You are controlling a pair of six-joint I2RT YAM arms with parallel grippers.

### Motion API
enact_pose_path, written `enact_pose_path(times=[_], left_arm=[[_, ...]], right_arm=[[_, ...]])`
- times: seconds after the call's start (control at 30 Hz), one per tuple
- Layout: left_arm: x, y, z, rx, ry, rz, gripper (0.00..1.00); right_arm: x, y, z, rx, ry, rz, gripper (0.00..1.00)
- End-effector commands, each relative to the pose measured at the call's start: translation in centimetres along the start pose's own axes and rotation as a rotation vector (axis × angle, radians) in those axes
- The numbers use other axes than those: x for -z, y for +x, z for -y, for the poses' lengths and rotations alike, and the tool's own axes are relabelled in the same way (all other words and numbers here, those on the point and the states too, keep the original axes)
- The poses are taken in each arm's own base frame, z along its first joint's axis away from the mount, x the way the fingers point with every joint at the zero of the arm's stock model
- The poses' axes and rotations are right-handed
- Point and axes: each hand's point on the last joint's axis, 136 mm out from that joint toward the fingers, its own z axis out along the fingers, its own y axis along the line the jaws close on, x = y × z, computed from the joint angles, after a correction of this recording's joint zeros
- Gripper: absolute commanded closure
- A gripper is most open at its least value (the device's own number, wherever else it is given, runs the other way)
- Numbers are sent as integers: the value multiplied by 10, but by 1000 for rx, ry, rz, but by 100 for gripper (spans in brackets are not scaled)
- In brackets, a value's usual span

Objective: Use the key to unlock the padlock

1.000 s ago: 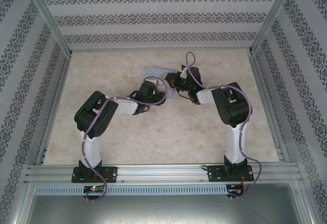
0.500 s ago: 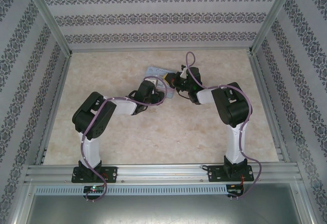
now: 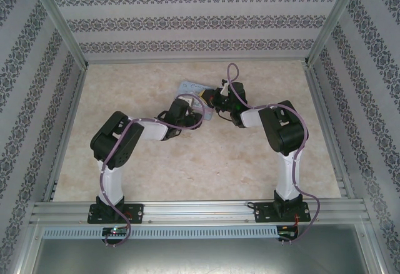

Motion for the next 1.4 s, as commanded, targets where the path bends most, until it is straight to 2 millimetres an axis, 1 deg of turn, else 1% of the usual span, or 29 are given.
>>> enact_pose_path(times=[0.0, 0.17, 0.33, 0.43, 0.53, 0.8, 1.03, 1.37], left_arm=[[-8, -10, 13, 33, 83, 17, 35], [-7, -12, 21, 80, 132, 24, 36], [3, -24, 35, 192, 245, 65, 39], [9, -30, 38, 268, 291, 93, 40], [13, -33, 39, 324, 319, 108, 40], [14, -30, 35, 439, 352, 126, 41], [23, -32, 33, 531, 382, 167, 42], [28, -33, 24, 649, 388, 217, 45]], right_arm=[[-1, 39, 71, -119, 184, -103, 100], [-1, 39, 71, -119, 184, -102, 100], [0, 40, 75, -120, 191, -100, 100], [0, 40, 76, -121, 191, -101, 100], [0, 41, 76, -122, 192, -101, 100], [0, 41, 76, -124, 191, -101, 100], [-1, 41, 78, -125, 190, -102, 100], [-1, 41, 79, -127, 190, -100, 100]])
